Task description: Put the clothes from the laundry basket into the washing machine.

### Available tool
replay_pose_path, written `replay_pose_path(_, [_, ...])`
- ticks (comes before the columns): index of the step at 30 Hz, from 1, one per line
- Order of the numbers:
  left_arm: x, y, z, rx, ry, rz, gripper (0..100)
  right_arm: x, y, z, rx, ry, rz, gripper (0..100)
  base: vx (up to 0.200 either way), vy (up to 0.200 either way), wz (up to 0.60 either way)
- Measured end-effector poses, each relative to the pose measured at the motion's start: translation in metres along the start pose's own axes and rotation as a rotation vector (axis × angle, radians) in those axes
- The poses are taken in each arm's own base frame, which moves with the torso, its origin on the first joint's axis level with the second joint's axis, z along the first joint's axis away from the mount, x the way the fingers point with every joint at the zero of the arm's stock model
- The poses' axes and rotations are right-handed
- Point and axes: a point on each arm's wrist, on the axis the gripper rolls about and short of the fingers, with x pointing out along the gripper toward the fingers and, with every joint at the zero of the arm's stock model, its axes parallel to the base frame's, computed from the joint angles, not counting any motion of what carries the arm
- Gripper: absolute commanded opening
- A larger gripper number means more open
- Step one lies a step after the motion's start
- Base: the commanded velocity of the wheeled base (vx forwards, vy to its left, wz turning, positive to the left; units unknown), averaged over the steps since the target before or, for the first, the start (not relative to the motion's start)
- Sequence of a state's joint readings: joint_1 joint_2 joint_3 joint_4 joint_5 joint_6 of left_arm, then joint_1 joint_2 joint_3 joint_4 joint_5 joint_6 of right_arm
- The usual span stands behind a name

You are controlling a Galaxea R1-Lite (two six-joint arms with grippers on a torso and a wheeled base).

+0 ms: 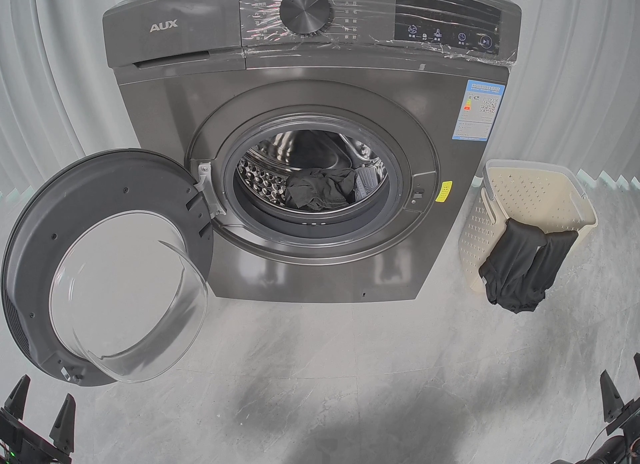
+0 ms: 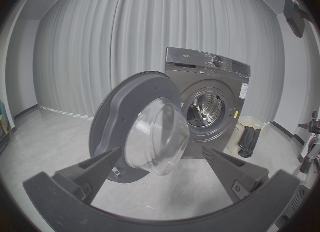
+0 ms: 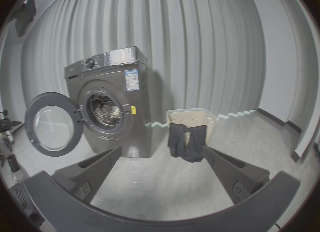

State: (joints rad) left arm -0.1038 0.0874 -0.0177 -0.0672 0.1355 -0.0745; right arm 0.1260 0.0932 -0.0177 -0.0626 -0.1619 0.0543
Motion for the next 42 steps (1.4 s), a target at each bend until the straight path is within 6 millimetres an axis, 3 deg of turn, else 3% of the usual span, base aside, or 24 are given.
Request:
replay_pose_path(6, [-0.001,0.0,-0.001,0.012,-0.014,0.045,100,-0.002,-0.001,-0.001,-0.032,-0.02,-0.112,100,0.0,0.0,0.0])
replay_pose_path(18, [-0.006,-0.004,-0.01,0.07,0.009,-0.045,100,-0.007,0.005,-0.009,-0.044,-0.005,0.046,100,0.0,0.0,0.0])
replay_pose_path(42, [-0.007,-0.004,-0.009,0.038,-0.003,-0.03,100,-0.007,0.005,-0.011,-0.06,0.009,0.065,100,0.0,-0.2,0.0])
